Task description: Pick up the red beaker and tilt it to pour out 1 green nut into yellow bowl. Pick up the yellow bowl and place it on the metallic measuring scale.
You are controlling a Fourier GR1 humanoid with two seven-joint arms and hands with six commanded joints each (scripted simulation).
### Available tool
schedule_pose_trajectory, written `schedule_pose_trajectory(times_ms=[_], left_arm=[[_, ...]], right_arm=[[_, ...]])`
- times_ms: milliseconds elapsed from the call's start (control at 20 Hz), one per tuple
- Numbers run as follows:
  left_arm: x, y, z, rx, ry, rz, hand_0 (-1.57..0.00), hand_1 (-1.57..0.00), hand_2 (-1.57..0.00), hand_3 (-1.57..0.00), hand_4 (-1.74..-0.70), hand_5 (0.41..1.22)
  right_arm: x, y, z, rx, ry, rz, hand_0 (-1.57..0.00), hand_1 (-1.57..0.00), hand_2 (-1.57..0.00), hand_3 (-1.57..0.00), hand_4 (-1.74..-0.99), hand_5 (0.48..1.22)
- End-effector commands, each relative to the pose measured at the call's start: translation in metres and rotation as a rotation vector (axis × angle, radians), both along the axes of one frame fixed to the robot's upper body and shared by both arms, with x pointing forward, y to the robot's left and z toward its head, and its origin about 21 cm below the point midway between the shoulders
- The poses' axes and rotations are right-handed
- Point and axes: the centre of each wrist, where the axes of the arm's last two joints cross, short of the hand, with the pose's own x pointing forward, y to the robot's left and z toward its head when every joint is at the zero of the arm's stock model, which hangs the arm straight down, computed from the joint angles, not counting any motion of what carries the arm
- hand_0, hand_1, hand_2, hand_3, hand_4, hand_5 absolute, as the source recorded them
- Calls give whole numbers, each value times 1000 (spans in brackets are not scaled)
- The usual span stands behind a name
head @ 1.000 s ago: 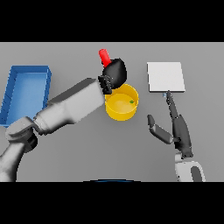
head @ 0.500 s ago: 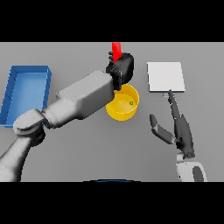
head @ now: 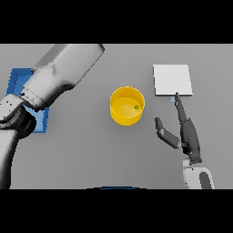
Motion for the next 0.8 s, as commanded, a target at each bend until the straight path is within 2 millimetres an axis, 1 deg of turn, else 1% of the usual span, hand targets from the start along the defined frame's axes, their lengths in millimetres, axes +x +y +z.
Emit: schedule_pose_trajectory(times_ms=[0, 50, 100, 150, 200, 250, 300, 350, 400, 450, 550, 600, 650, 700, 750], left_arm=[[5, 8, 9, -84, 18, 53, -1571, -1571, -1571, -1290, -1729, 1221], [9, 16, 18, -168, 15, 120, -1571, -1571, -1571, -1346, -1731, 1221], [15, 33, 29, -268, 23, 177, -1571, -1571, -1571, -1391, -1733, 1221], [19, 46, 35, -354, 32, 231, -1571, -1571, -1571, -1427, -1735, 1221], [23, 64, 41, -454, 30, 278, -1571, -1571, -1571, -1431, -1736, 1221], [26, 79, 45, -544, 26, 324, -1571, -1571, -1571, -1444, -1737, 1221], [29, 102, 47, -638, 22, 377, -1571, -1571, -1571, -1448, -1738, 1221], [30, 120, 48, -733, 6, 428, -1571, -1571, -1571, -1454, -1738, 1221], [32, 143, 47, -821, 1, 472, -1571, -1571, -1571, -1453, -1739, 1221], [32, 161, 41, -900, -10, 507, -1571, -1571, -1571, -1447, -1739, 1221], [31, 202, 22, -1045, -31, 626, -1571, -1571, -1571, -1417, -1740, 1221], [29, 218, 12, -1096, -48, 682, -1571, -1571, -1571, -1412, -1740, 1221], [25, 233, 7, -1169, -55, 712, -1571, -1571, -1571, -1425, -1740, 1221], [22, 248, -5, -1245, -71, 784, -1571, -1571, -1571, -1426, -1740, 1221], [19, 258, -18, -1314, -77, 809, -1571, -1571, -1571, -1441, -1741, 1221]], right_arm=[[-1, -1, -3, -10, -9, 12, 1, 1, 1, 1, -1001, 683], [0, 3, -2, -4, -16, 14, 1, 1, 1, 1, -996, 681], [3, 2, -1, -6, -12, 7, 1, 1, 1, 1, -996, 675], [3, 3, -2, -3, -14, 6, 1, 1, 1, 1, -990, 672], [3, 5, -2, -3, -14, 9, 1, 1, 1, 1, -999, 665], [2, 5, -3, 9, -14, 19, 1, 1, 1, 1, -1004, 668], [4, 4, -2, 17, -1, 12, 1, 1, 1, 1, -1006, 669], [5, 4, -3, 26, 2, 14, 1, 1, 1, 1, -1004, 668], [4, 7, -5, 36, 3, 23, 1, 1, 1, 1, -1002, 666], [4, 7, -5, 41, -2, 27, 1, 1, 1, 1, -996, 664], [8, 7, -2, 42, 5, 12, 1, 1, 1, 1, -1023, 654], [8, 8, -5, 22, 10, 16, 1, 1, 1, 1, -1034, 655], [8, 7, -6, 17, 7, 25, 1, 1, 1, 1, -1044, 654], [6, 7, -7, 15, -1, 27, 1, 1, 1, 1, -1050, 653], [5, 6, -5, 10, -1, 21, 1, 1, 1, 1, -1057, 652]])
